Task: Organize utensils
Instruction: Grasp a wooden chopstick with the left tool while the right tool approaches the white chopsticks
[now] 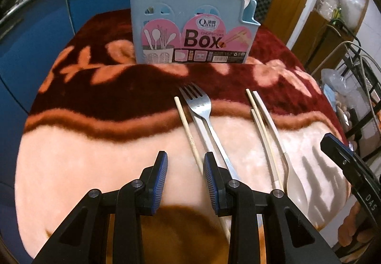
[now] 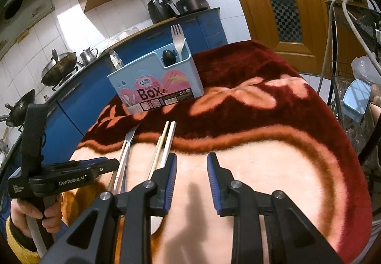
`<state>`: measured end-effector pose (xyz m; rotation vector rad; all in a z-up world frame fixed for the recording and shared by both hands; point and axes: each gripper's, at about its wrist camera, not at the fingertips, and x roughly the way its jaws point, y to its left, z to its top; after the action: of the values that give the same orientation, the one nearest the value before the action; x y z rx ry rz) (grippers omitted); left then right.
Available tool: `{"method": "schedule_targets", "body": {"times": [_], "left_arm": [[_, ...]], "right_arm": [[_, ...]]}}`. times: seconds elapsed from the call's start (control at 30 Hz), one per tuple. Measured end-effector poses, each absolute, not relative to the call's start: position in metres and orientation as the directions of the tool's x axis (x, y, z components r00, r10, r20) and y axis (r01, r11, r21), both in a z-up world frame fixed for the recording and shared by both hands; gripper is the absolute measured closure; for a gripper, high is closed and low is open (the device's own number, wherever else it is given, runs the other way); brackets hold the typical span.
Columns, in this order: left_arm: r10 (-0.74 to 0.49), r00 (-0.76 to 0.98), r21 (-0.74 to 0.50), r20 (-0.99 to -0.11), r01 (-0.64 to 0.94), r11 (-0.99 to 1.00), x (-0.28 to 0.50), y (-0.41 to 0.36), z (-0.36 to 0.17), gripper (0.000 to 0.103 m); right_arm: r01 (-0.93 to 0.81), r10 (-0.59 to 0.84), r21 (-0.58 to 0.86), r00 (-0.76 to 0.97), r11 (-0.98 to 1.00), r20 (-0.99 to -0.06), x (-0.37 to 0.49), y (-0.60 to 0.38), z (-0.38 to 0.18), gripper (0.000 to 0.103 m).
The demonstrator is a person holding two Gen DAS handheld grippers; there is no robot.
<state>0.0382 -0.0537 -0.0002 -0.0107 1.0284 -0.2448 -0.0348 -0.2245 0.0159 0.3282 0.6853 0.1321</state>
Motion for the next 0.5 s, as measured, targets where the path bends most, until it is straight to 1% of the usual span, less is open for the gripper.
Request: {"method": "schedule_targets", "body": {"times": [0.03,0.1,0.17,0.37,0.47,0.5], "left_arm": [[-0.209,0.489,-0.127,-0.847,0.196,0.972,0.039,-0.054,0.0,0.071],[-0.208,0.485,-0.122,-0.849,0.203,0.971,0.043,-0.055,0.0,0.076],[-0.217,0.471,-0.135,-0.855,0.201,0.97,0.047,-0.056,-0.001,0.078],[-0.277,0.449,-0.216,-0.85,0.184,0.959,0.053,-0.05,-0.004,0.094],[-0.304,0.451,-0.253,-0.839,0.172,0.952,0.051,-0.044,-0.005,0.095],[-0.311,0.453,-0.262,-0.836,0.168,0.95,0.05,-0.041,-0.004,0.097]], "right_arm": [[-0.011,0.227,0.342,0.768,0.94,-0.599,-0.035,-0.226,0.015,0.074],[-0.01,0.23,0.347,0.766,0.938,-0.6,-0.034,-0.227,0.014,0.074],[-0.011,0.236,0.352,0.761,0.936,-0.604,-0.032,-0.227,0.013,0.074],[-0.02,0.238,0.338,0.749,0.941,-0.618,-0.029,-0.222,0.013,0.074],[-0.036,0.24,0.318,0.739,0.947,-0.63,-0.026,-0.216,0.016,0.074],[-0.044,0.243,0.31,0.731,0.95,-0.638,-0.023,-0.213,0.016,0.074]]}}
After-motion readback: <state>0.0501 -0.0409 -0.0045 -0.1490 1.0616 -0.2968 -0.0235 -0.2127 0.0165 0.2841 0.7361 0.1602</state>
